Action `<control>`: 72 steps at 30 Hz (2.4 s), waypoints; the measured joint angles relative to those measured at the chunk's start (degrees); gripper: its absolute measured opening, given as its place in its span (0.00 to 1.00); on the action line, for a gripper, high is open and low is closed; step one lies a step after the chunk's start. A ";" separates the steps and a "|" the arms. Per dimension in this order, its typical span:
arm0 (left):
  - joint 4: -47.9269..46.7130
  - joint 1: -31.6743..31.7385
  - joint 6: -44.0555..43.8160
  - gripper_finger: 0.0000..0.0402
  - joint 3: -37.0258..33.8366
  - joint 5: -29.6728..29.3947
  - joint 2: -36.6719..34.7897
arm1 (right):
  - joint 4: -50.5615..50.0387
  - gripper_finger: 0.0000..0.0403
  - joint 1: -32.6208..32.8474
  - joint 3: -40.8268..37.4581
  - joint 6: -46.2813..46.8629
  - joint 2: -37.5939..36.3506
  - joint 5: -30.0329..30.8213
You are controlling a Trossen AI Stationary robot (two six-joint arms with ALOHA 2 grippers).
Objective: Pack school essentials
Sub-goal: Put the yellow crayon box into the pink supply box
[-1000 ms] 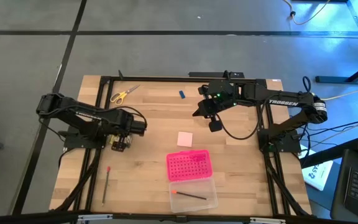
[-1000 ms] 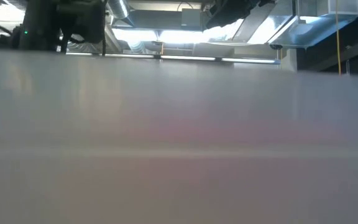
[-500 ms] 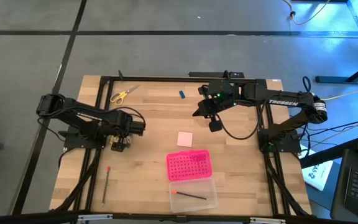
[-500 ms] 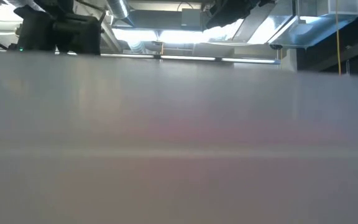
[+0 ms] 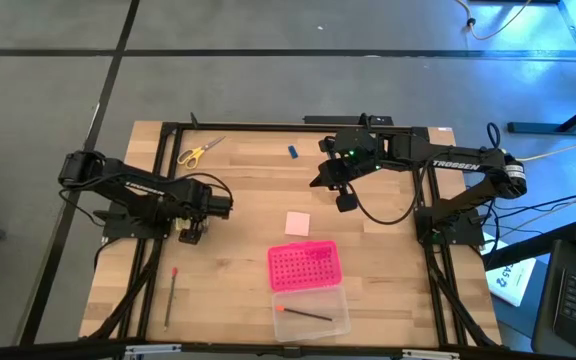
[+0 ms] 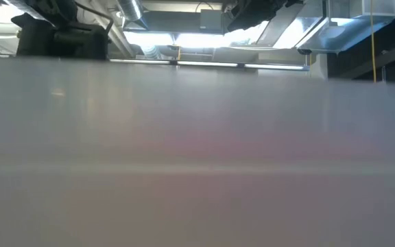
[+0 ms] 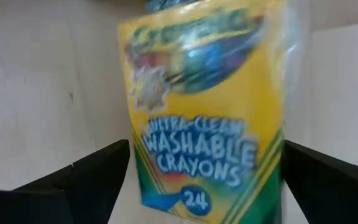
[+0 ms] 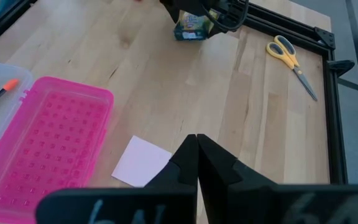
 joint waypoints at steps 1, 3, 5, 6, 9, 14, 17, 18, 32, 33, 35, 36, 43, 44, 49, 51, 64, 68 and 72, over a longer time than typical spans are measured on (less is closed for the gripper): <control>0.20 -0.02 0.00 0.99 0.00 0.21 0.00 | 0.00 0.01 -0.02 0.00 0.00 0.00 0.00; 0.60 0.00 0.02 0.99 0.00 0.19 0.00 | 0.00 0.01 -0.02 0.00 0.00 0.00 0.00; 0.69 0.00 0.22 0.99 0.00 0.16 0.00 | 0.00 0.01 0.00 0.00 0.00 0.00 0.00; 0.67 0.00 0.25 0.99 0.00 0.18 0.00 | 0.00 0.01 -0.02 0.00 0.00 0.00 0.00; 0.56 0.00 0.29 0.99 0.02 0.37 0.00 | 0.00 0.01 -0.01 0.00 0.00 0.00 0.00; 1.58 0.00 0.31 0.99 -1.33 1.74 0.00 | 0.00 0.01 -0.02 0.00 0.00 0.00 0.00; 4.31 -0.12 0.41 0.99 -3.32 1.76 0.00 | 0.00 0.01 -0.02 0.00 0.00 0.00 0.00; 5.24 -0.17 0.64 0.99 -3.56 1.81 0.00 | 0.00 0.01 0.00 0.00 0.00 0.00 0.00; 6.26 -0.17 9.23 0.98 -3.65 0.10 0.00 | 0.00 0.01 -0.01 0.00 0.00 0.00 0.00; 6.25 -0.17 9.10 0.98 -3.65 0.03 0.00 | 0.00 0.01 -0.01 0.00 0.00 0.00 0.00; 6.27 -0.17 9.07 0.98 -3.65 -0.01 0.00 | 0.00 0.01 -0.02 0.00 0.00 0.00 0.00; 6.25 -0.17 9.08 0.98 -3.65 -0.01 0.00 | 0.00 0.01 -0.02 0.00 0.00 0.00 0.00; 6.23 -0.17 9.31 0.98 -3.65 0.06 0.00 | 0.00 0.01 0.00 0.00 0.00 0.00 0.00; 6.24 -0.17 9.31 0.98 -3.65 0.06 0.00 | 0.00 0.01 -0.02 0.00 0.00 0.00 0.00; 5.94 -0.17 9.77 0.98 -3.65 0.03 0.00 | 0.00 0.01 -0.02 0.00 0.00 0.00 0.00; 5.91 -0.17 9.41 0.98 -3.65 -0.09 0.00 | 0.00 0.01 0.00 0.00 0.00 0.00 0.00; 5.57 0.85 7.37 0.98 -3.65 0.19 0.00 | 0.00 0.01 -0.02 0.00 0.00 0.00 0.00; 5.36 0.87 7.37 0.95 -3.65 -2.91 0.00 | 0.00 0.01 -0.02 0.00 0.00 0.00 0.00; 5.26 0.83 7.37 0.93 -3.65 -3.07 0.00 | 0.00 0.01 0.00 0.00 0.00 0.00 0.00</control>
